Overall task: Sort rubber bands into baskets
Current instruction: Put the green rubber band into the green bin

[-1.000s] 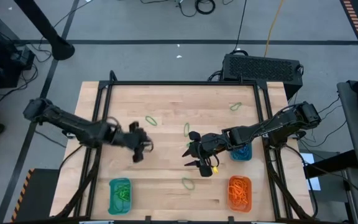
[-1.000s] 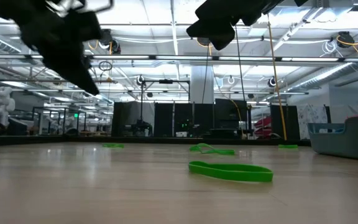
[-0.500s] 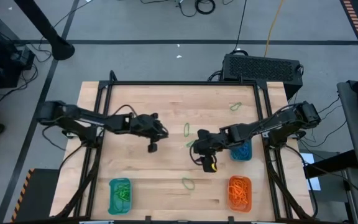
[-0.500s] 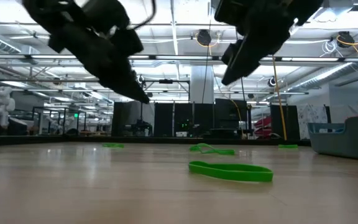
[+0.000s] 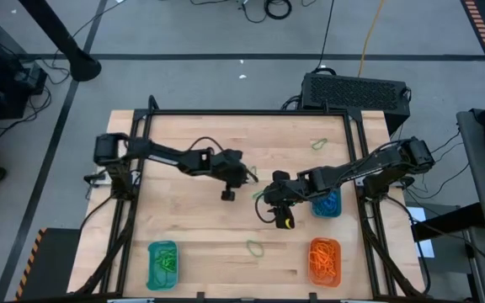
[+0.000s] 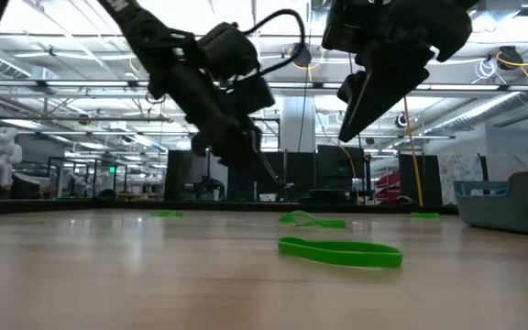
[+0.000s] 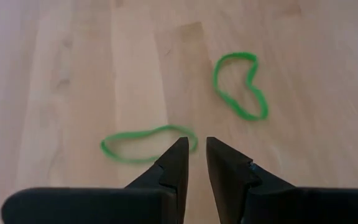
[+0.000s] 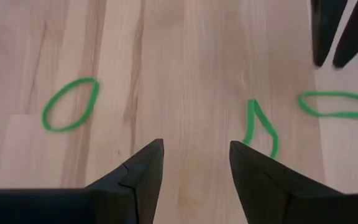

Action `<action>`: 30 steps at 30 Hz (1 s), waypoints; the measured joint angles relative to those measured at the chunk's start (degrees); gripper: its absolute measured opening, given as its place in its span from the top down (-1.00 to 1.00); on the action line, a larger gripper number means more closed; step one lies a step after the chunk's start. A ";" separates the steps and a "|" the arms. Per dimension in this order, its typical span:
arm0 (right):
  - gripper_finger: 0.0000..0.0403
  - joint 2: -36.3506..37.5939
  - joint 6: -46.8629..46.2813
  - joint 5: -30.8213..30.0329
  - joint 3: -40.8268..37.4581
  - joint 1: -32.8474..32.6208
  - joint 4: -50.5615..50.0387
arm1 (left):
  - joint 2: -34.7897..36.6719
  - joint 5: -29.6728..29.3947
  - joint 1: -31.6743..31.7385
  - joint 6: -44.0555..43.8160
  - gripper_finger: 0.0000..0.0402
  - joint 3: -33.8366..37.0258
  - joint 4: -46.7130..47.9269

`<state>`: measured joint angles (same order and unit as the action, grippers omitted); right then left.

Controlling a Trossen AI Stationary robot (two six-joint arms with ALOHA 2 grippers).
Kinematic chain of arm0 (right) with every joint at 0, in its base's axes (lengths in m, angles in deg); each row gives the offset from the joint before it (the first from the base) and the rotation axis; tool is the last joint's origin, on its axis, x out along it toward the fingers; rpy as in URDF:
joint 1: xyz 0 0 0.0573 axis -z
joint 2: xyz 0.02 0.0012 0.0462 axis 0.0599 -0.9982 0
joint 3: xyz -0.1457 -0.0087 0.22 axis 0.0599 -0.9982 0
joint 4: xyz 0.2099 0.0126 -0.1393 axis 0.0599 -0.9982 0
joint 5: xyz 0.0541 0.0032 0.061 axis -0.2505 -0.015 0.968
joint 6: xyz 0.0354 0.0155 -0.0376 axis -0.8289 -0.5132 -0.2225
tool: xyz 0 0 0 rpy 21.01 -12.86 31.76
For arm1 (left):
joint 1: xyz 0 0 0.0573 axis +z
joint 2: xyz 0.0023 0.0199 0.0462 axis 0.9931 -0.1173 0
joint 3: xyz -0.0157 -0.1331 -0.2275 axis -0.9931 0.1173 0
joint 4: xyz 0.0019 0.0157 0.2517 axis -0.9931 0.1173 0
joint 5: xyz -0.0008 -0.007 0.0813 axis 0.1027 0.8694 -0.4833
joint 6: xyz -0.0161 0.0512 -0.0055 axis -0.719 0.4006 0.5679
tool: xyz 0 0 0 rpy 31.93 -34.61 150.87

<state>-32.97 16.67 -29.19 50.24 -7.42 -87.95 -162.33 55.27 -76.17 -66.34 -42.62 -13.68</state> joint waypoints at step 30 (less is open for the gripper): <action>0.13 0.00 -0.11 0.15 0.00 -0.17 0.51 | -12.06 4.21 1.80 -2.92 0.67 -8.21 3.76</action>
<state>-32.97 16.56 -29.03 50.24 -7.59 -87.44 -174.39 59.48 -74.37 -69.26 -50.83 -9.92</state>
